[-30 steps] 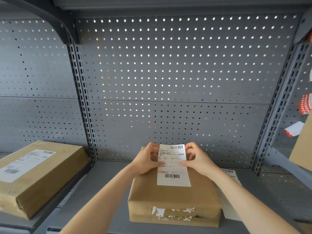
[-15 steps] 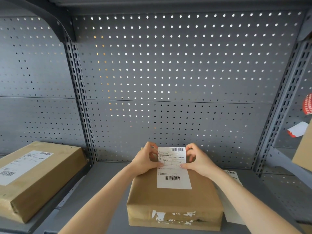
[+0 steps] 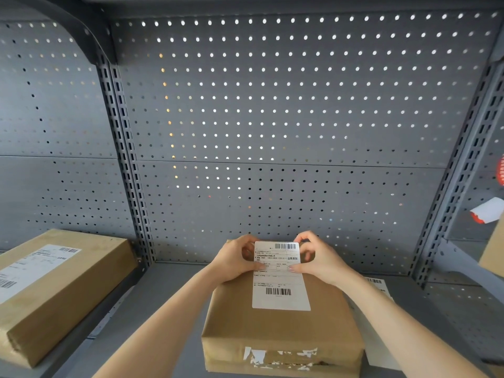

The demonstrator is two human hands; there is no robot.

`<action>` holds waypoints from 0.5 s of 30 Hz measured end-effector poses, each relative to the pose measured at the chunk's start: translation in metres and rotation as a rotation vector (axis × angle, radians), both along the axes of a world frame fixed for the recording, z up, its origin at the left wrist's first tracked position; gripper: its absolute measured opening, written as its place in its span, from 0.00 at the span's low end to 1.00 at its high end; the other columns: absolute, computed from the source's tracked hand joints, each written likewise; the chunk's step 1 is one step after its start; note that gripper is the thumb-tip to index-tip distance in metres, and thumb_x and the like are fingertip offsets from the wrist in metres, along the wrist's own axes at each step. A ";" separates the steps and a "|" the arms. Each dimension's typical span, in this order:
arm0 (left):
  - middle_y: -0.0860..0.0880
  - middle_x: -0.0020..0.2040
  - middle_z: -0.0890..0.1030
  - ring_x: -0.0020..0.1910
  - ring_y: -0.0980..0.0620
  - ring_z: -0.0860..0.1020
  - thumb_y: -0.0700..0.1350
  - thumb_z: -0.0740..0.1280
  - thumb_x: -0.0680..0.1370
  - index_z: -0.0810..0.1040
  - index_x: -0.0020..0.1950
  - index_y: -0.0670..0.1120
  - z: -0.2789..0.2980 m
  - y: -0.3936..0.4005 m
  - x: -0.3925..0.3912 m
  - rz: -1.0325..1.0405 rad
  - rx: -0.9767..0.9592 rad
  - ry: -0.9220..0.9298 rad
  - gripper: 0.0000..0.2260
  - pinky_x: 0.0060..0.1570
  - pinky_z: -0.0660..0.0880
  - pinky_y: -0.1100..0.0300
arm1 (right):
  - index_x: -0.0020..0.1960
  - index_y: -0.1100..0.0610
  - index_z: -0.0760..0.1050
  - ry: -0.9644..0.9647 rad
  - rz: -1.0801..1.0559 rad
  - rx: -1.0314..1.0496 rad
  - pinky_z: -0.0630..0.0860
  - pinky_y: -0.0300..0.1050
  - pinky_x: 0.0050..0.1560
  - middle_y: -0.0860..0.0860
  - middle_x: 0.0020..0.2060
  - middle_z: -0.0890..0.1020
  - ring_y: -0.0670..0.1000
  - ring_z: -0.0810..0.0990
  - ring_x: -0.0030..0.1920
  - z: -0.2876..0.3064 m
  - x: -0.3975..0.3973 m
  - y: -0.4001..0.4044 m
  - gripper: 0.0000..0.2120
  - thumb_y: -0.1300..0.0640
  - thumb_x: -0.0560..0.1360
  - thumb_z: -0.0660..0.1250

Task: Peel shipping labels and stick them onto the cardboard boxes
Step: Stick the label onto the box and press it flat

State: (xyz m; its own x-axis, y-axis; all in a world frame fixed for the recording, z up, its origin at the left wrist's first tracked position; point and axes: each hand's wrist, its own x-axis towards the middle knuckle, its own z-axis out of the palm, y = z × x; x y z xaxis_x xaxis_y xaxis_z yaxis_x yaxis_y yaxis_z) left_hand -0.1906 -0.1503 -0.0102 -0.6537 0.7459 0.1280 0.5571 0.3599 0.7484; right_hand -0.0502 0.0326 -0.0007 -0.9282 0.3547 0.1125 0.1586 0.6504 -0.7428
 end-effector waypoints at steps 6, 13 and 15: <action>0.59 0.45 0.79 0.45 0.57 0.77 0.48 0.74 0.71 0.74 0.52 0.55 0.002 0.005 0.001 0.030 -0.004 0.038 0.13 0.44 0.72 0.68 | 0.49 0.49 0.66 0.015 -0.019 -0.001 0.70 0.40 0.41 0.43 0.45 0.84 0.48 0.71 0.40 -0.001 -0.007 0.003 0.18 0.57 0.68 0.75; 0.57 0.43 0.80 0.45 0.55 0.78 0.46 0.74 0.71 0.76 0.49 0.51 0.000 0.009 -0.003 0.033 -0.029 0.057 0.11 0.51 0.77 0.58 | 0.52 0.50 0.68 0.015 0.004 0.024 0.69 0.37 0.40 0.44 0.43 0.83 0.47 0.72 0.40 -0.002 -0.010 0.004 0.19 0.58 0.69 0.75; 0.56 0.45 0.82 0.46 0.55 0.79 0.45 0.75 0.70 0.76 0.50 0.51 -0.001 0.010 -0.005 0.034 -0.021 0.039 0.13 0.53 0.76 0.57 | 0.55 0.49 0.69 0.012 0.004 0.013 0.69 0.38 0.41 0.44 0.42 0.82 0.46 0.72 0.41 -0.002 -0.011 0.005 0.21 0.58 0.68 0.75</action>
State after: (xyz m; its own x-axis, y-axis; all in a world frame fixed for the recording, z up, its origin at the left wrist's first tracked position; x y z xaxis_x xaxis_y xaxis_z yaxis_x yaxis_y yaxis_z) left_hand -0.1960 -0.1408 -0.0116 -0.6737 0.7259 0.1385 0.5726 0.3943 0.7188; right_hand -0.0608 0.0377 -0.0026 -0.9283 0.3492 0.1277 0.1472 0.6605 -0.7363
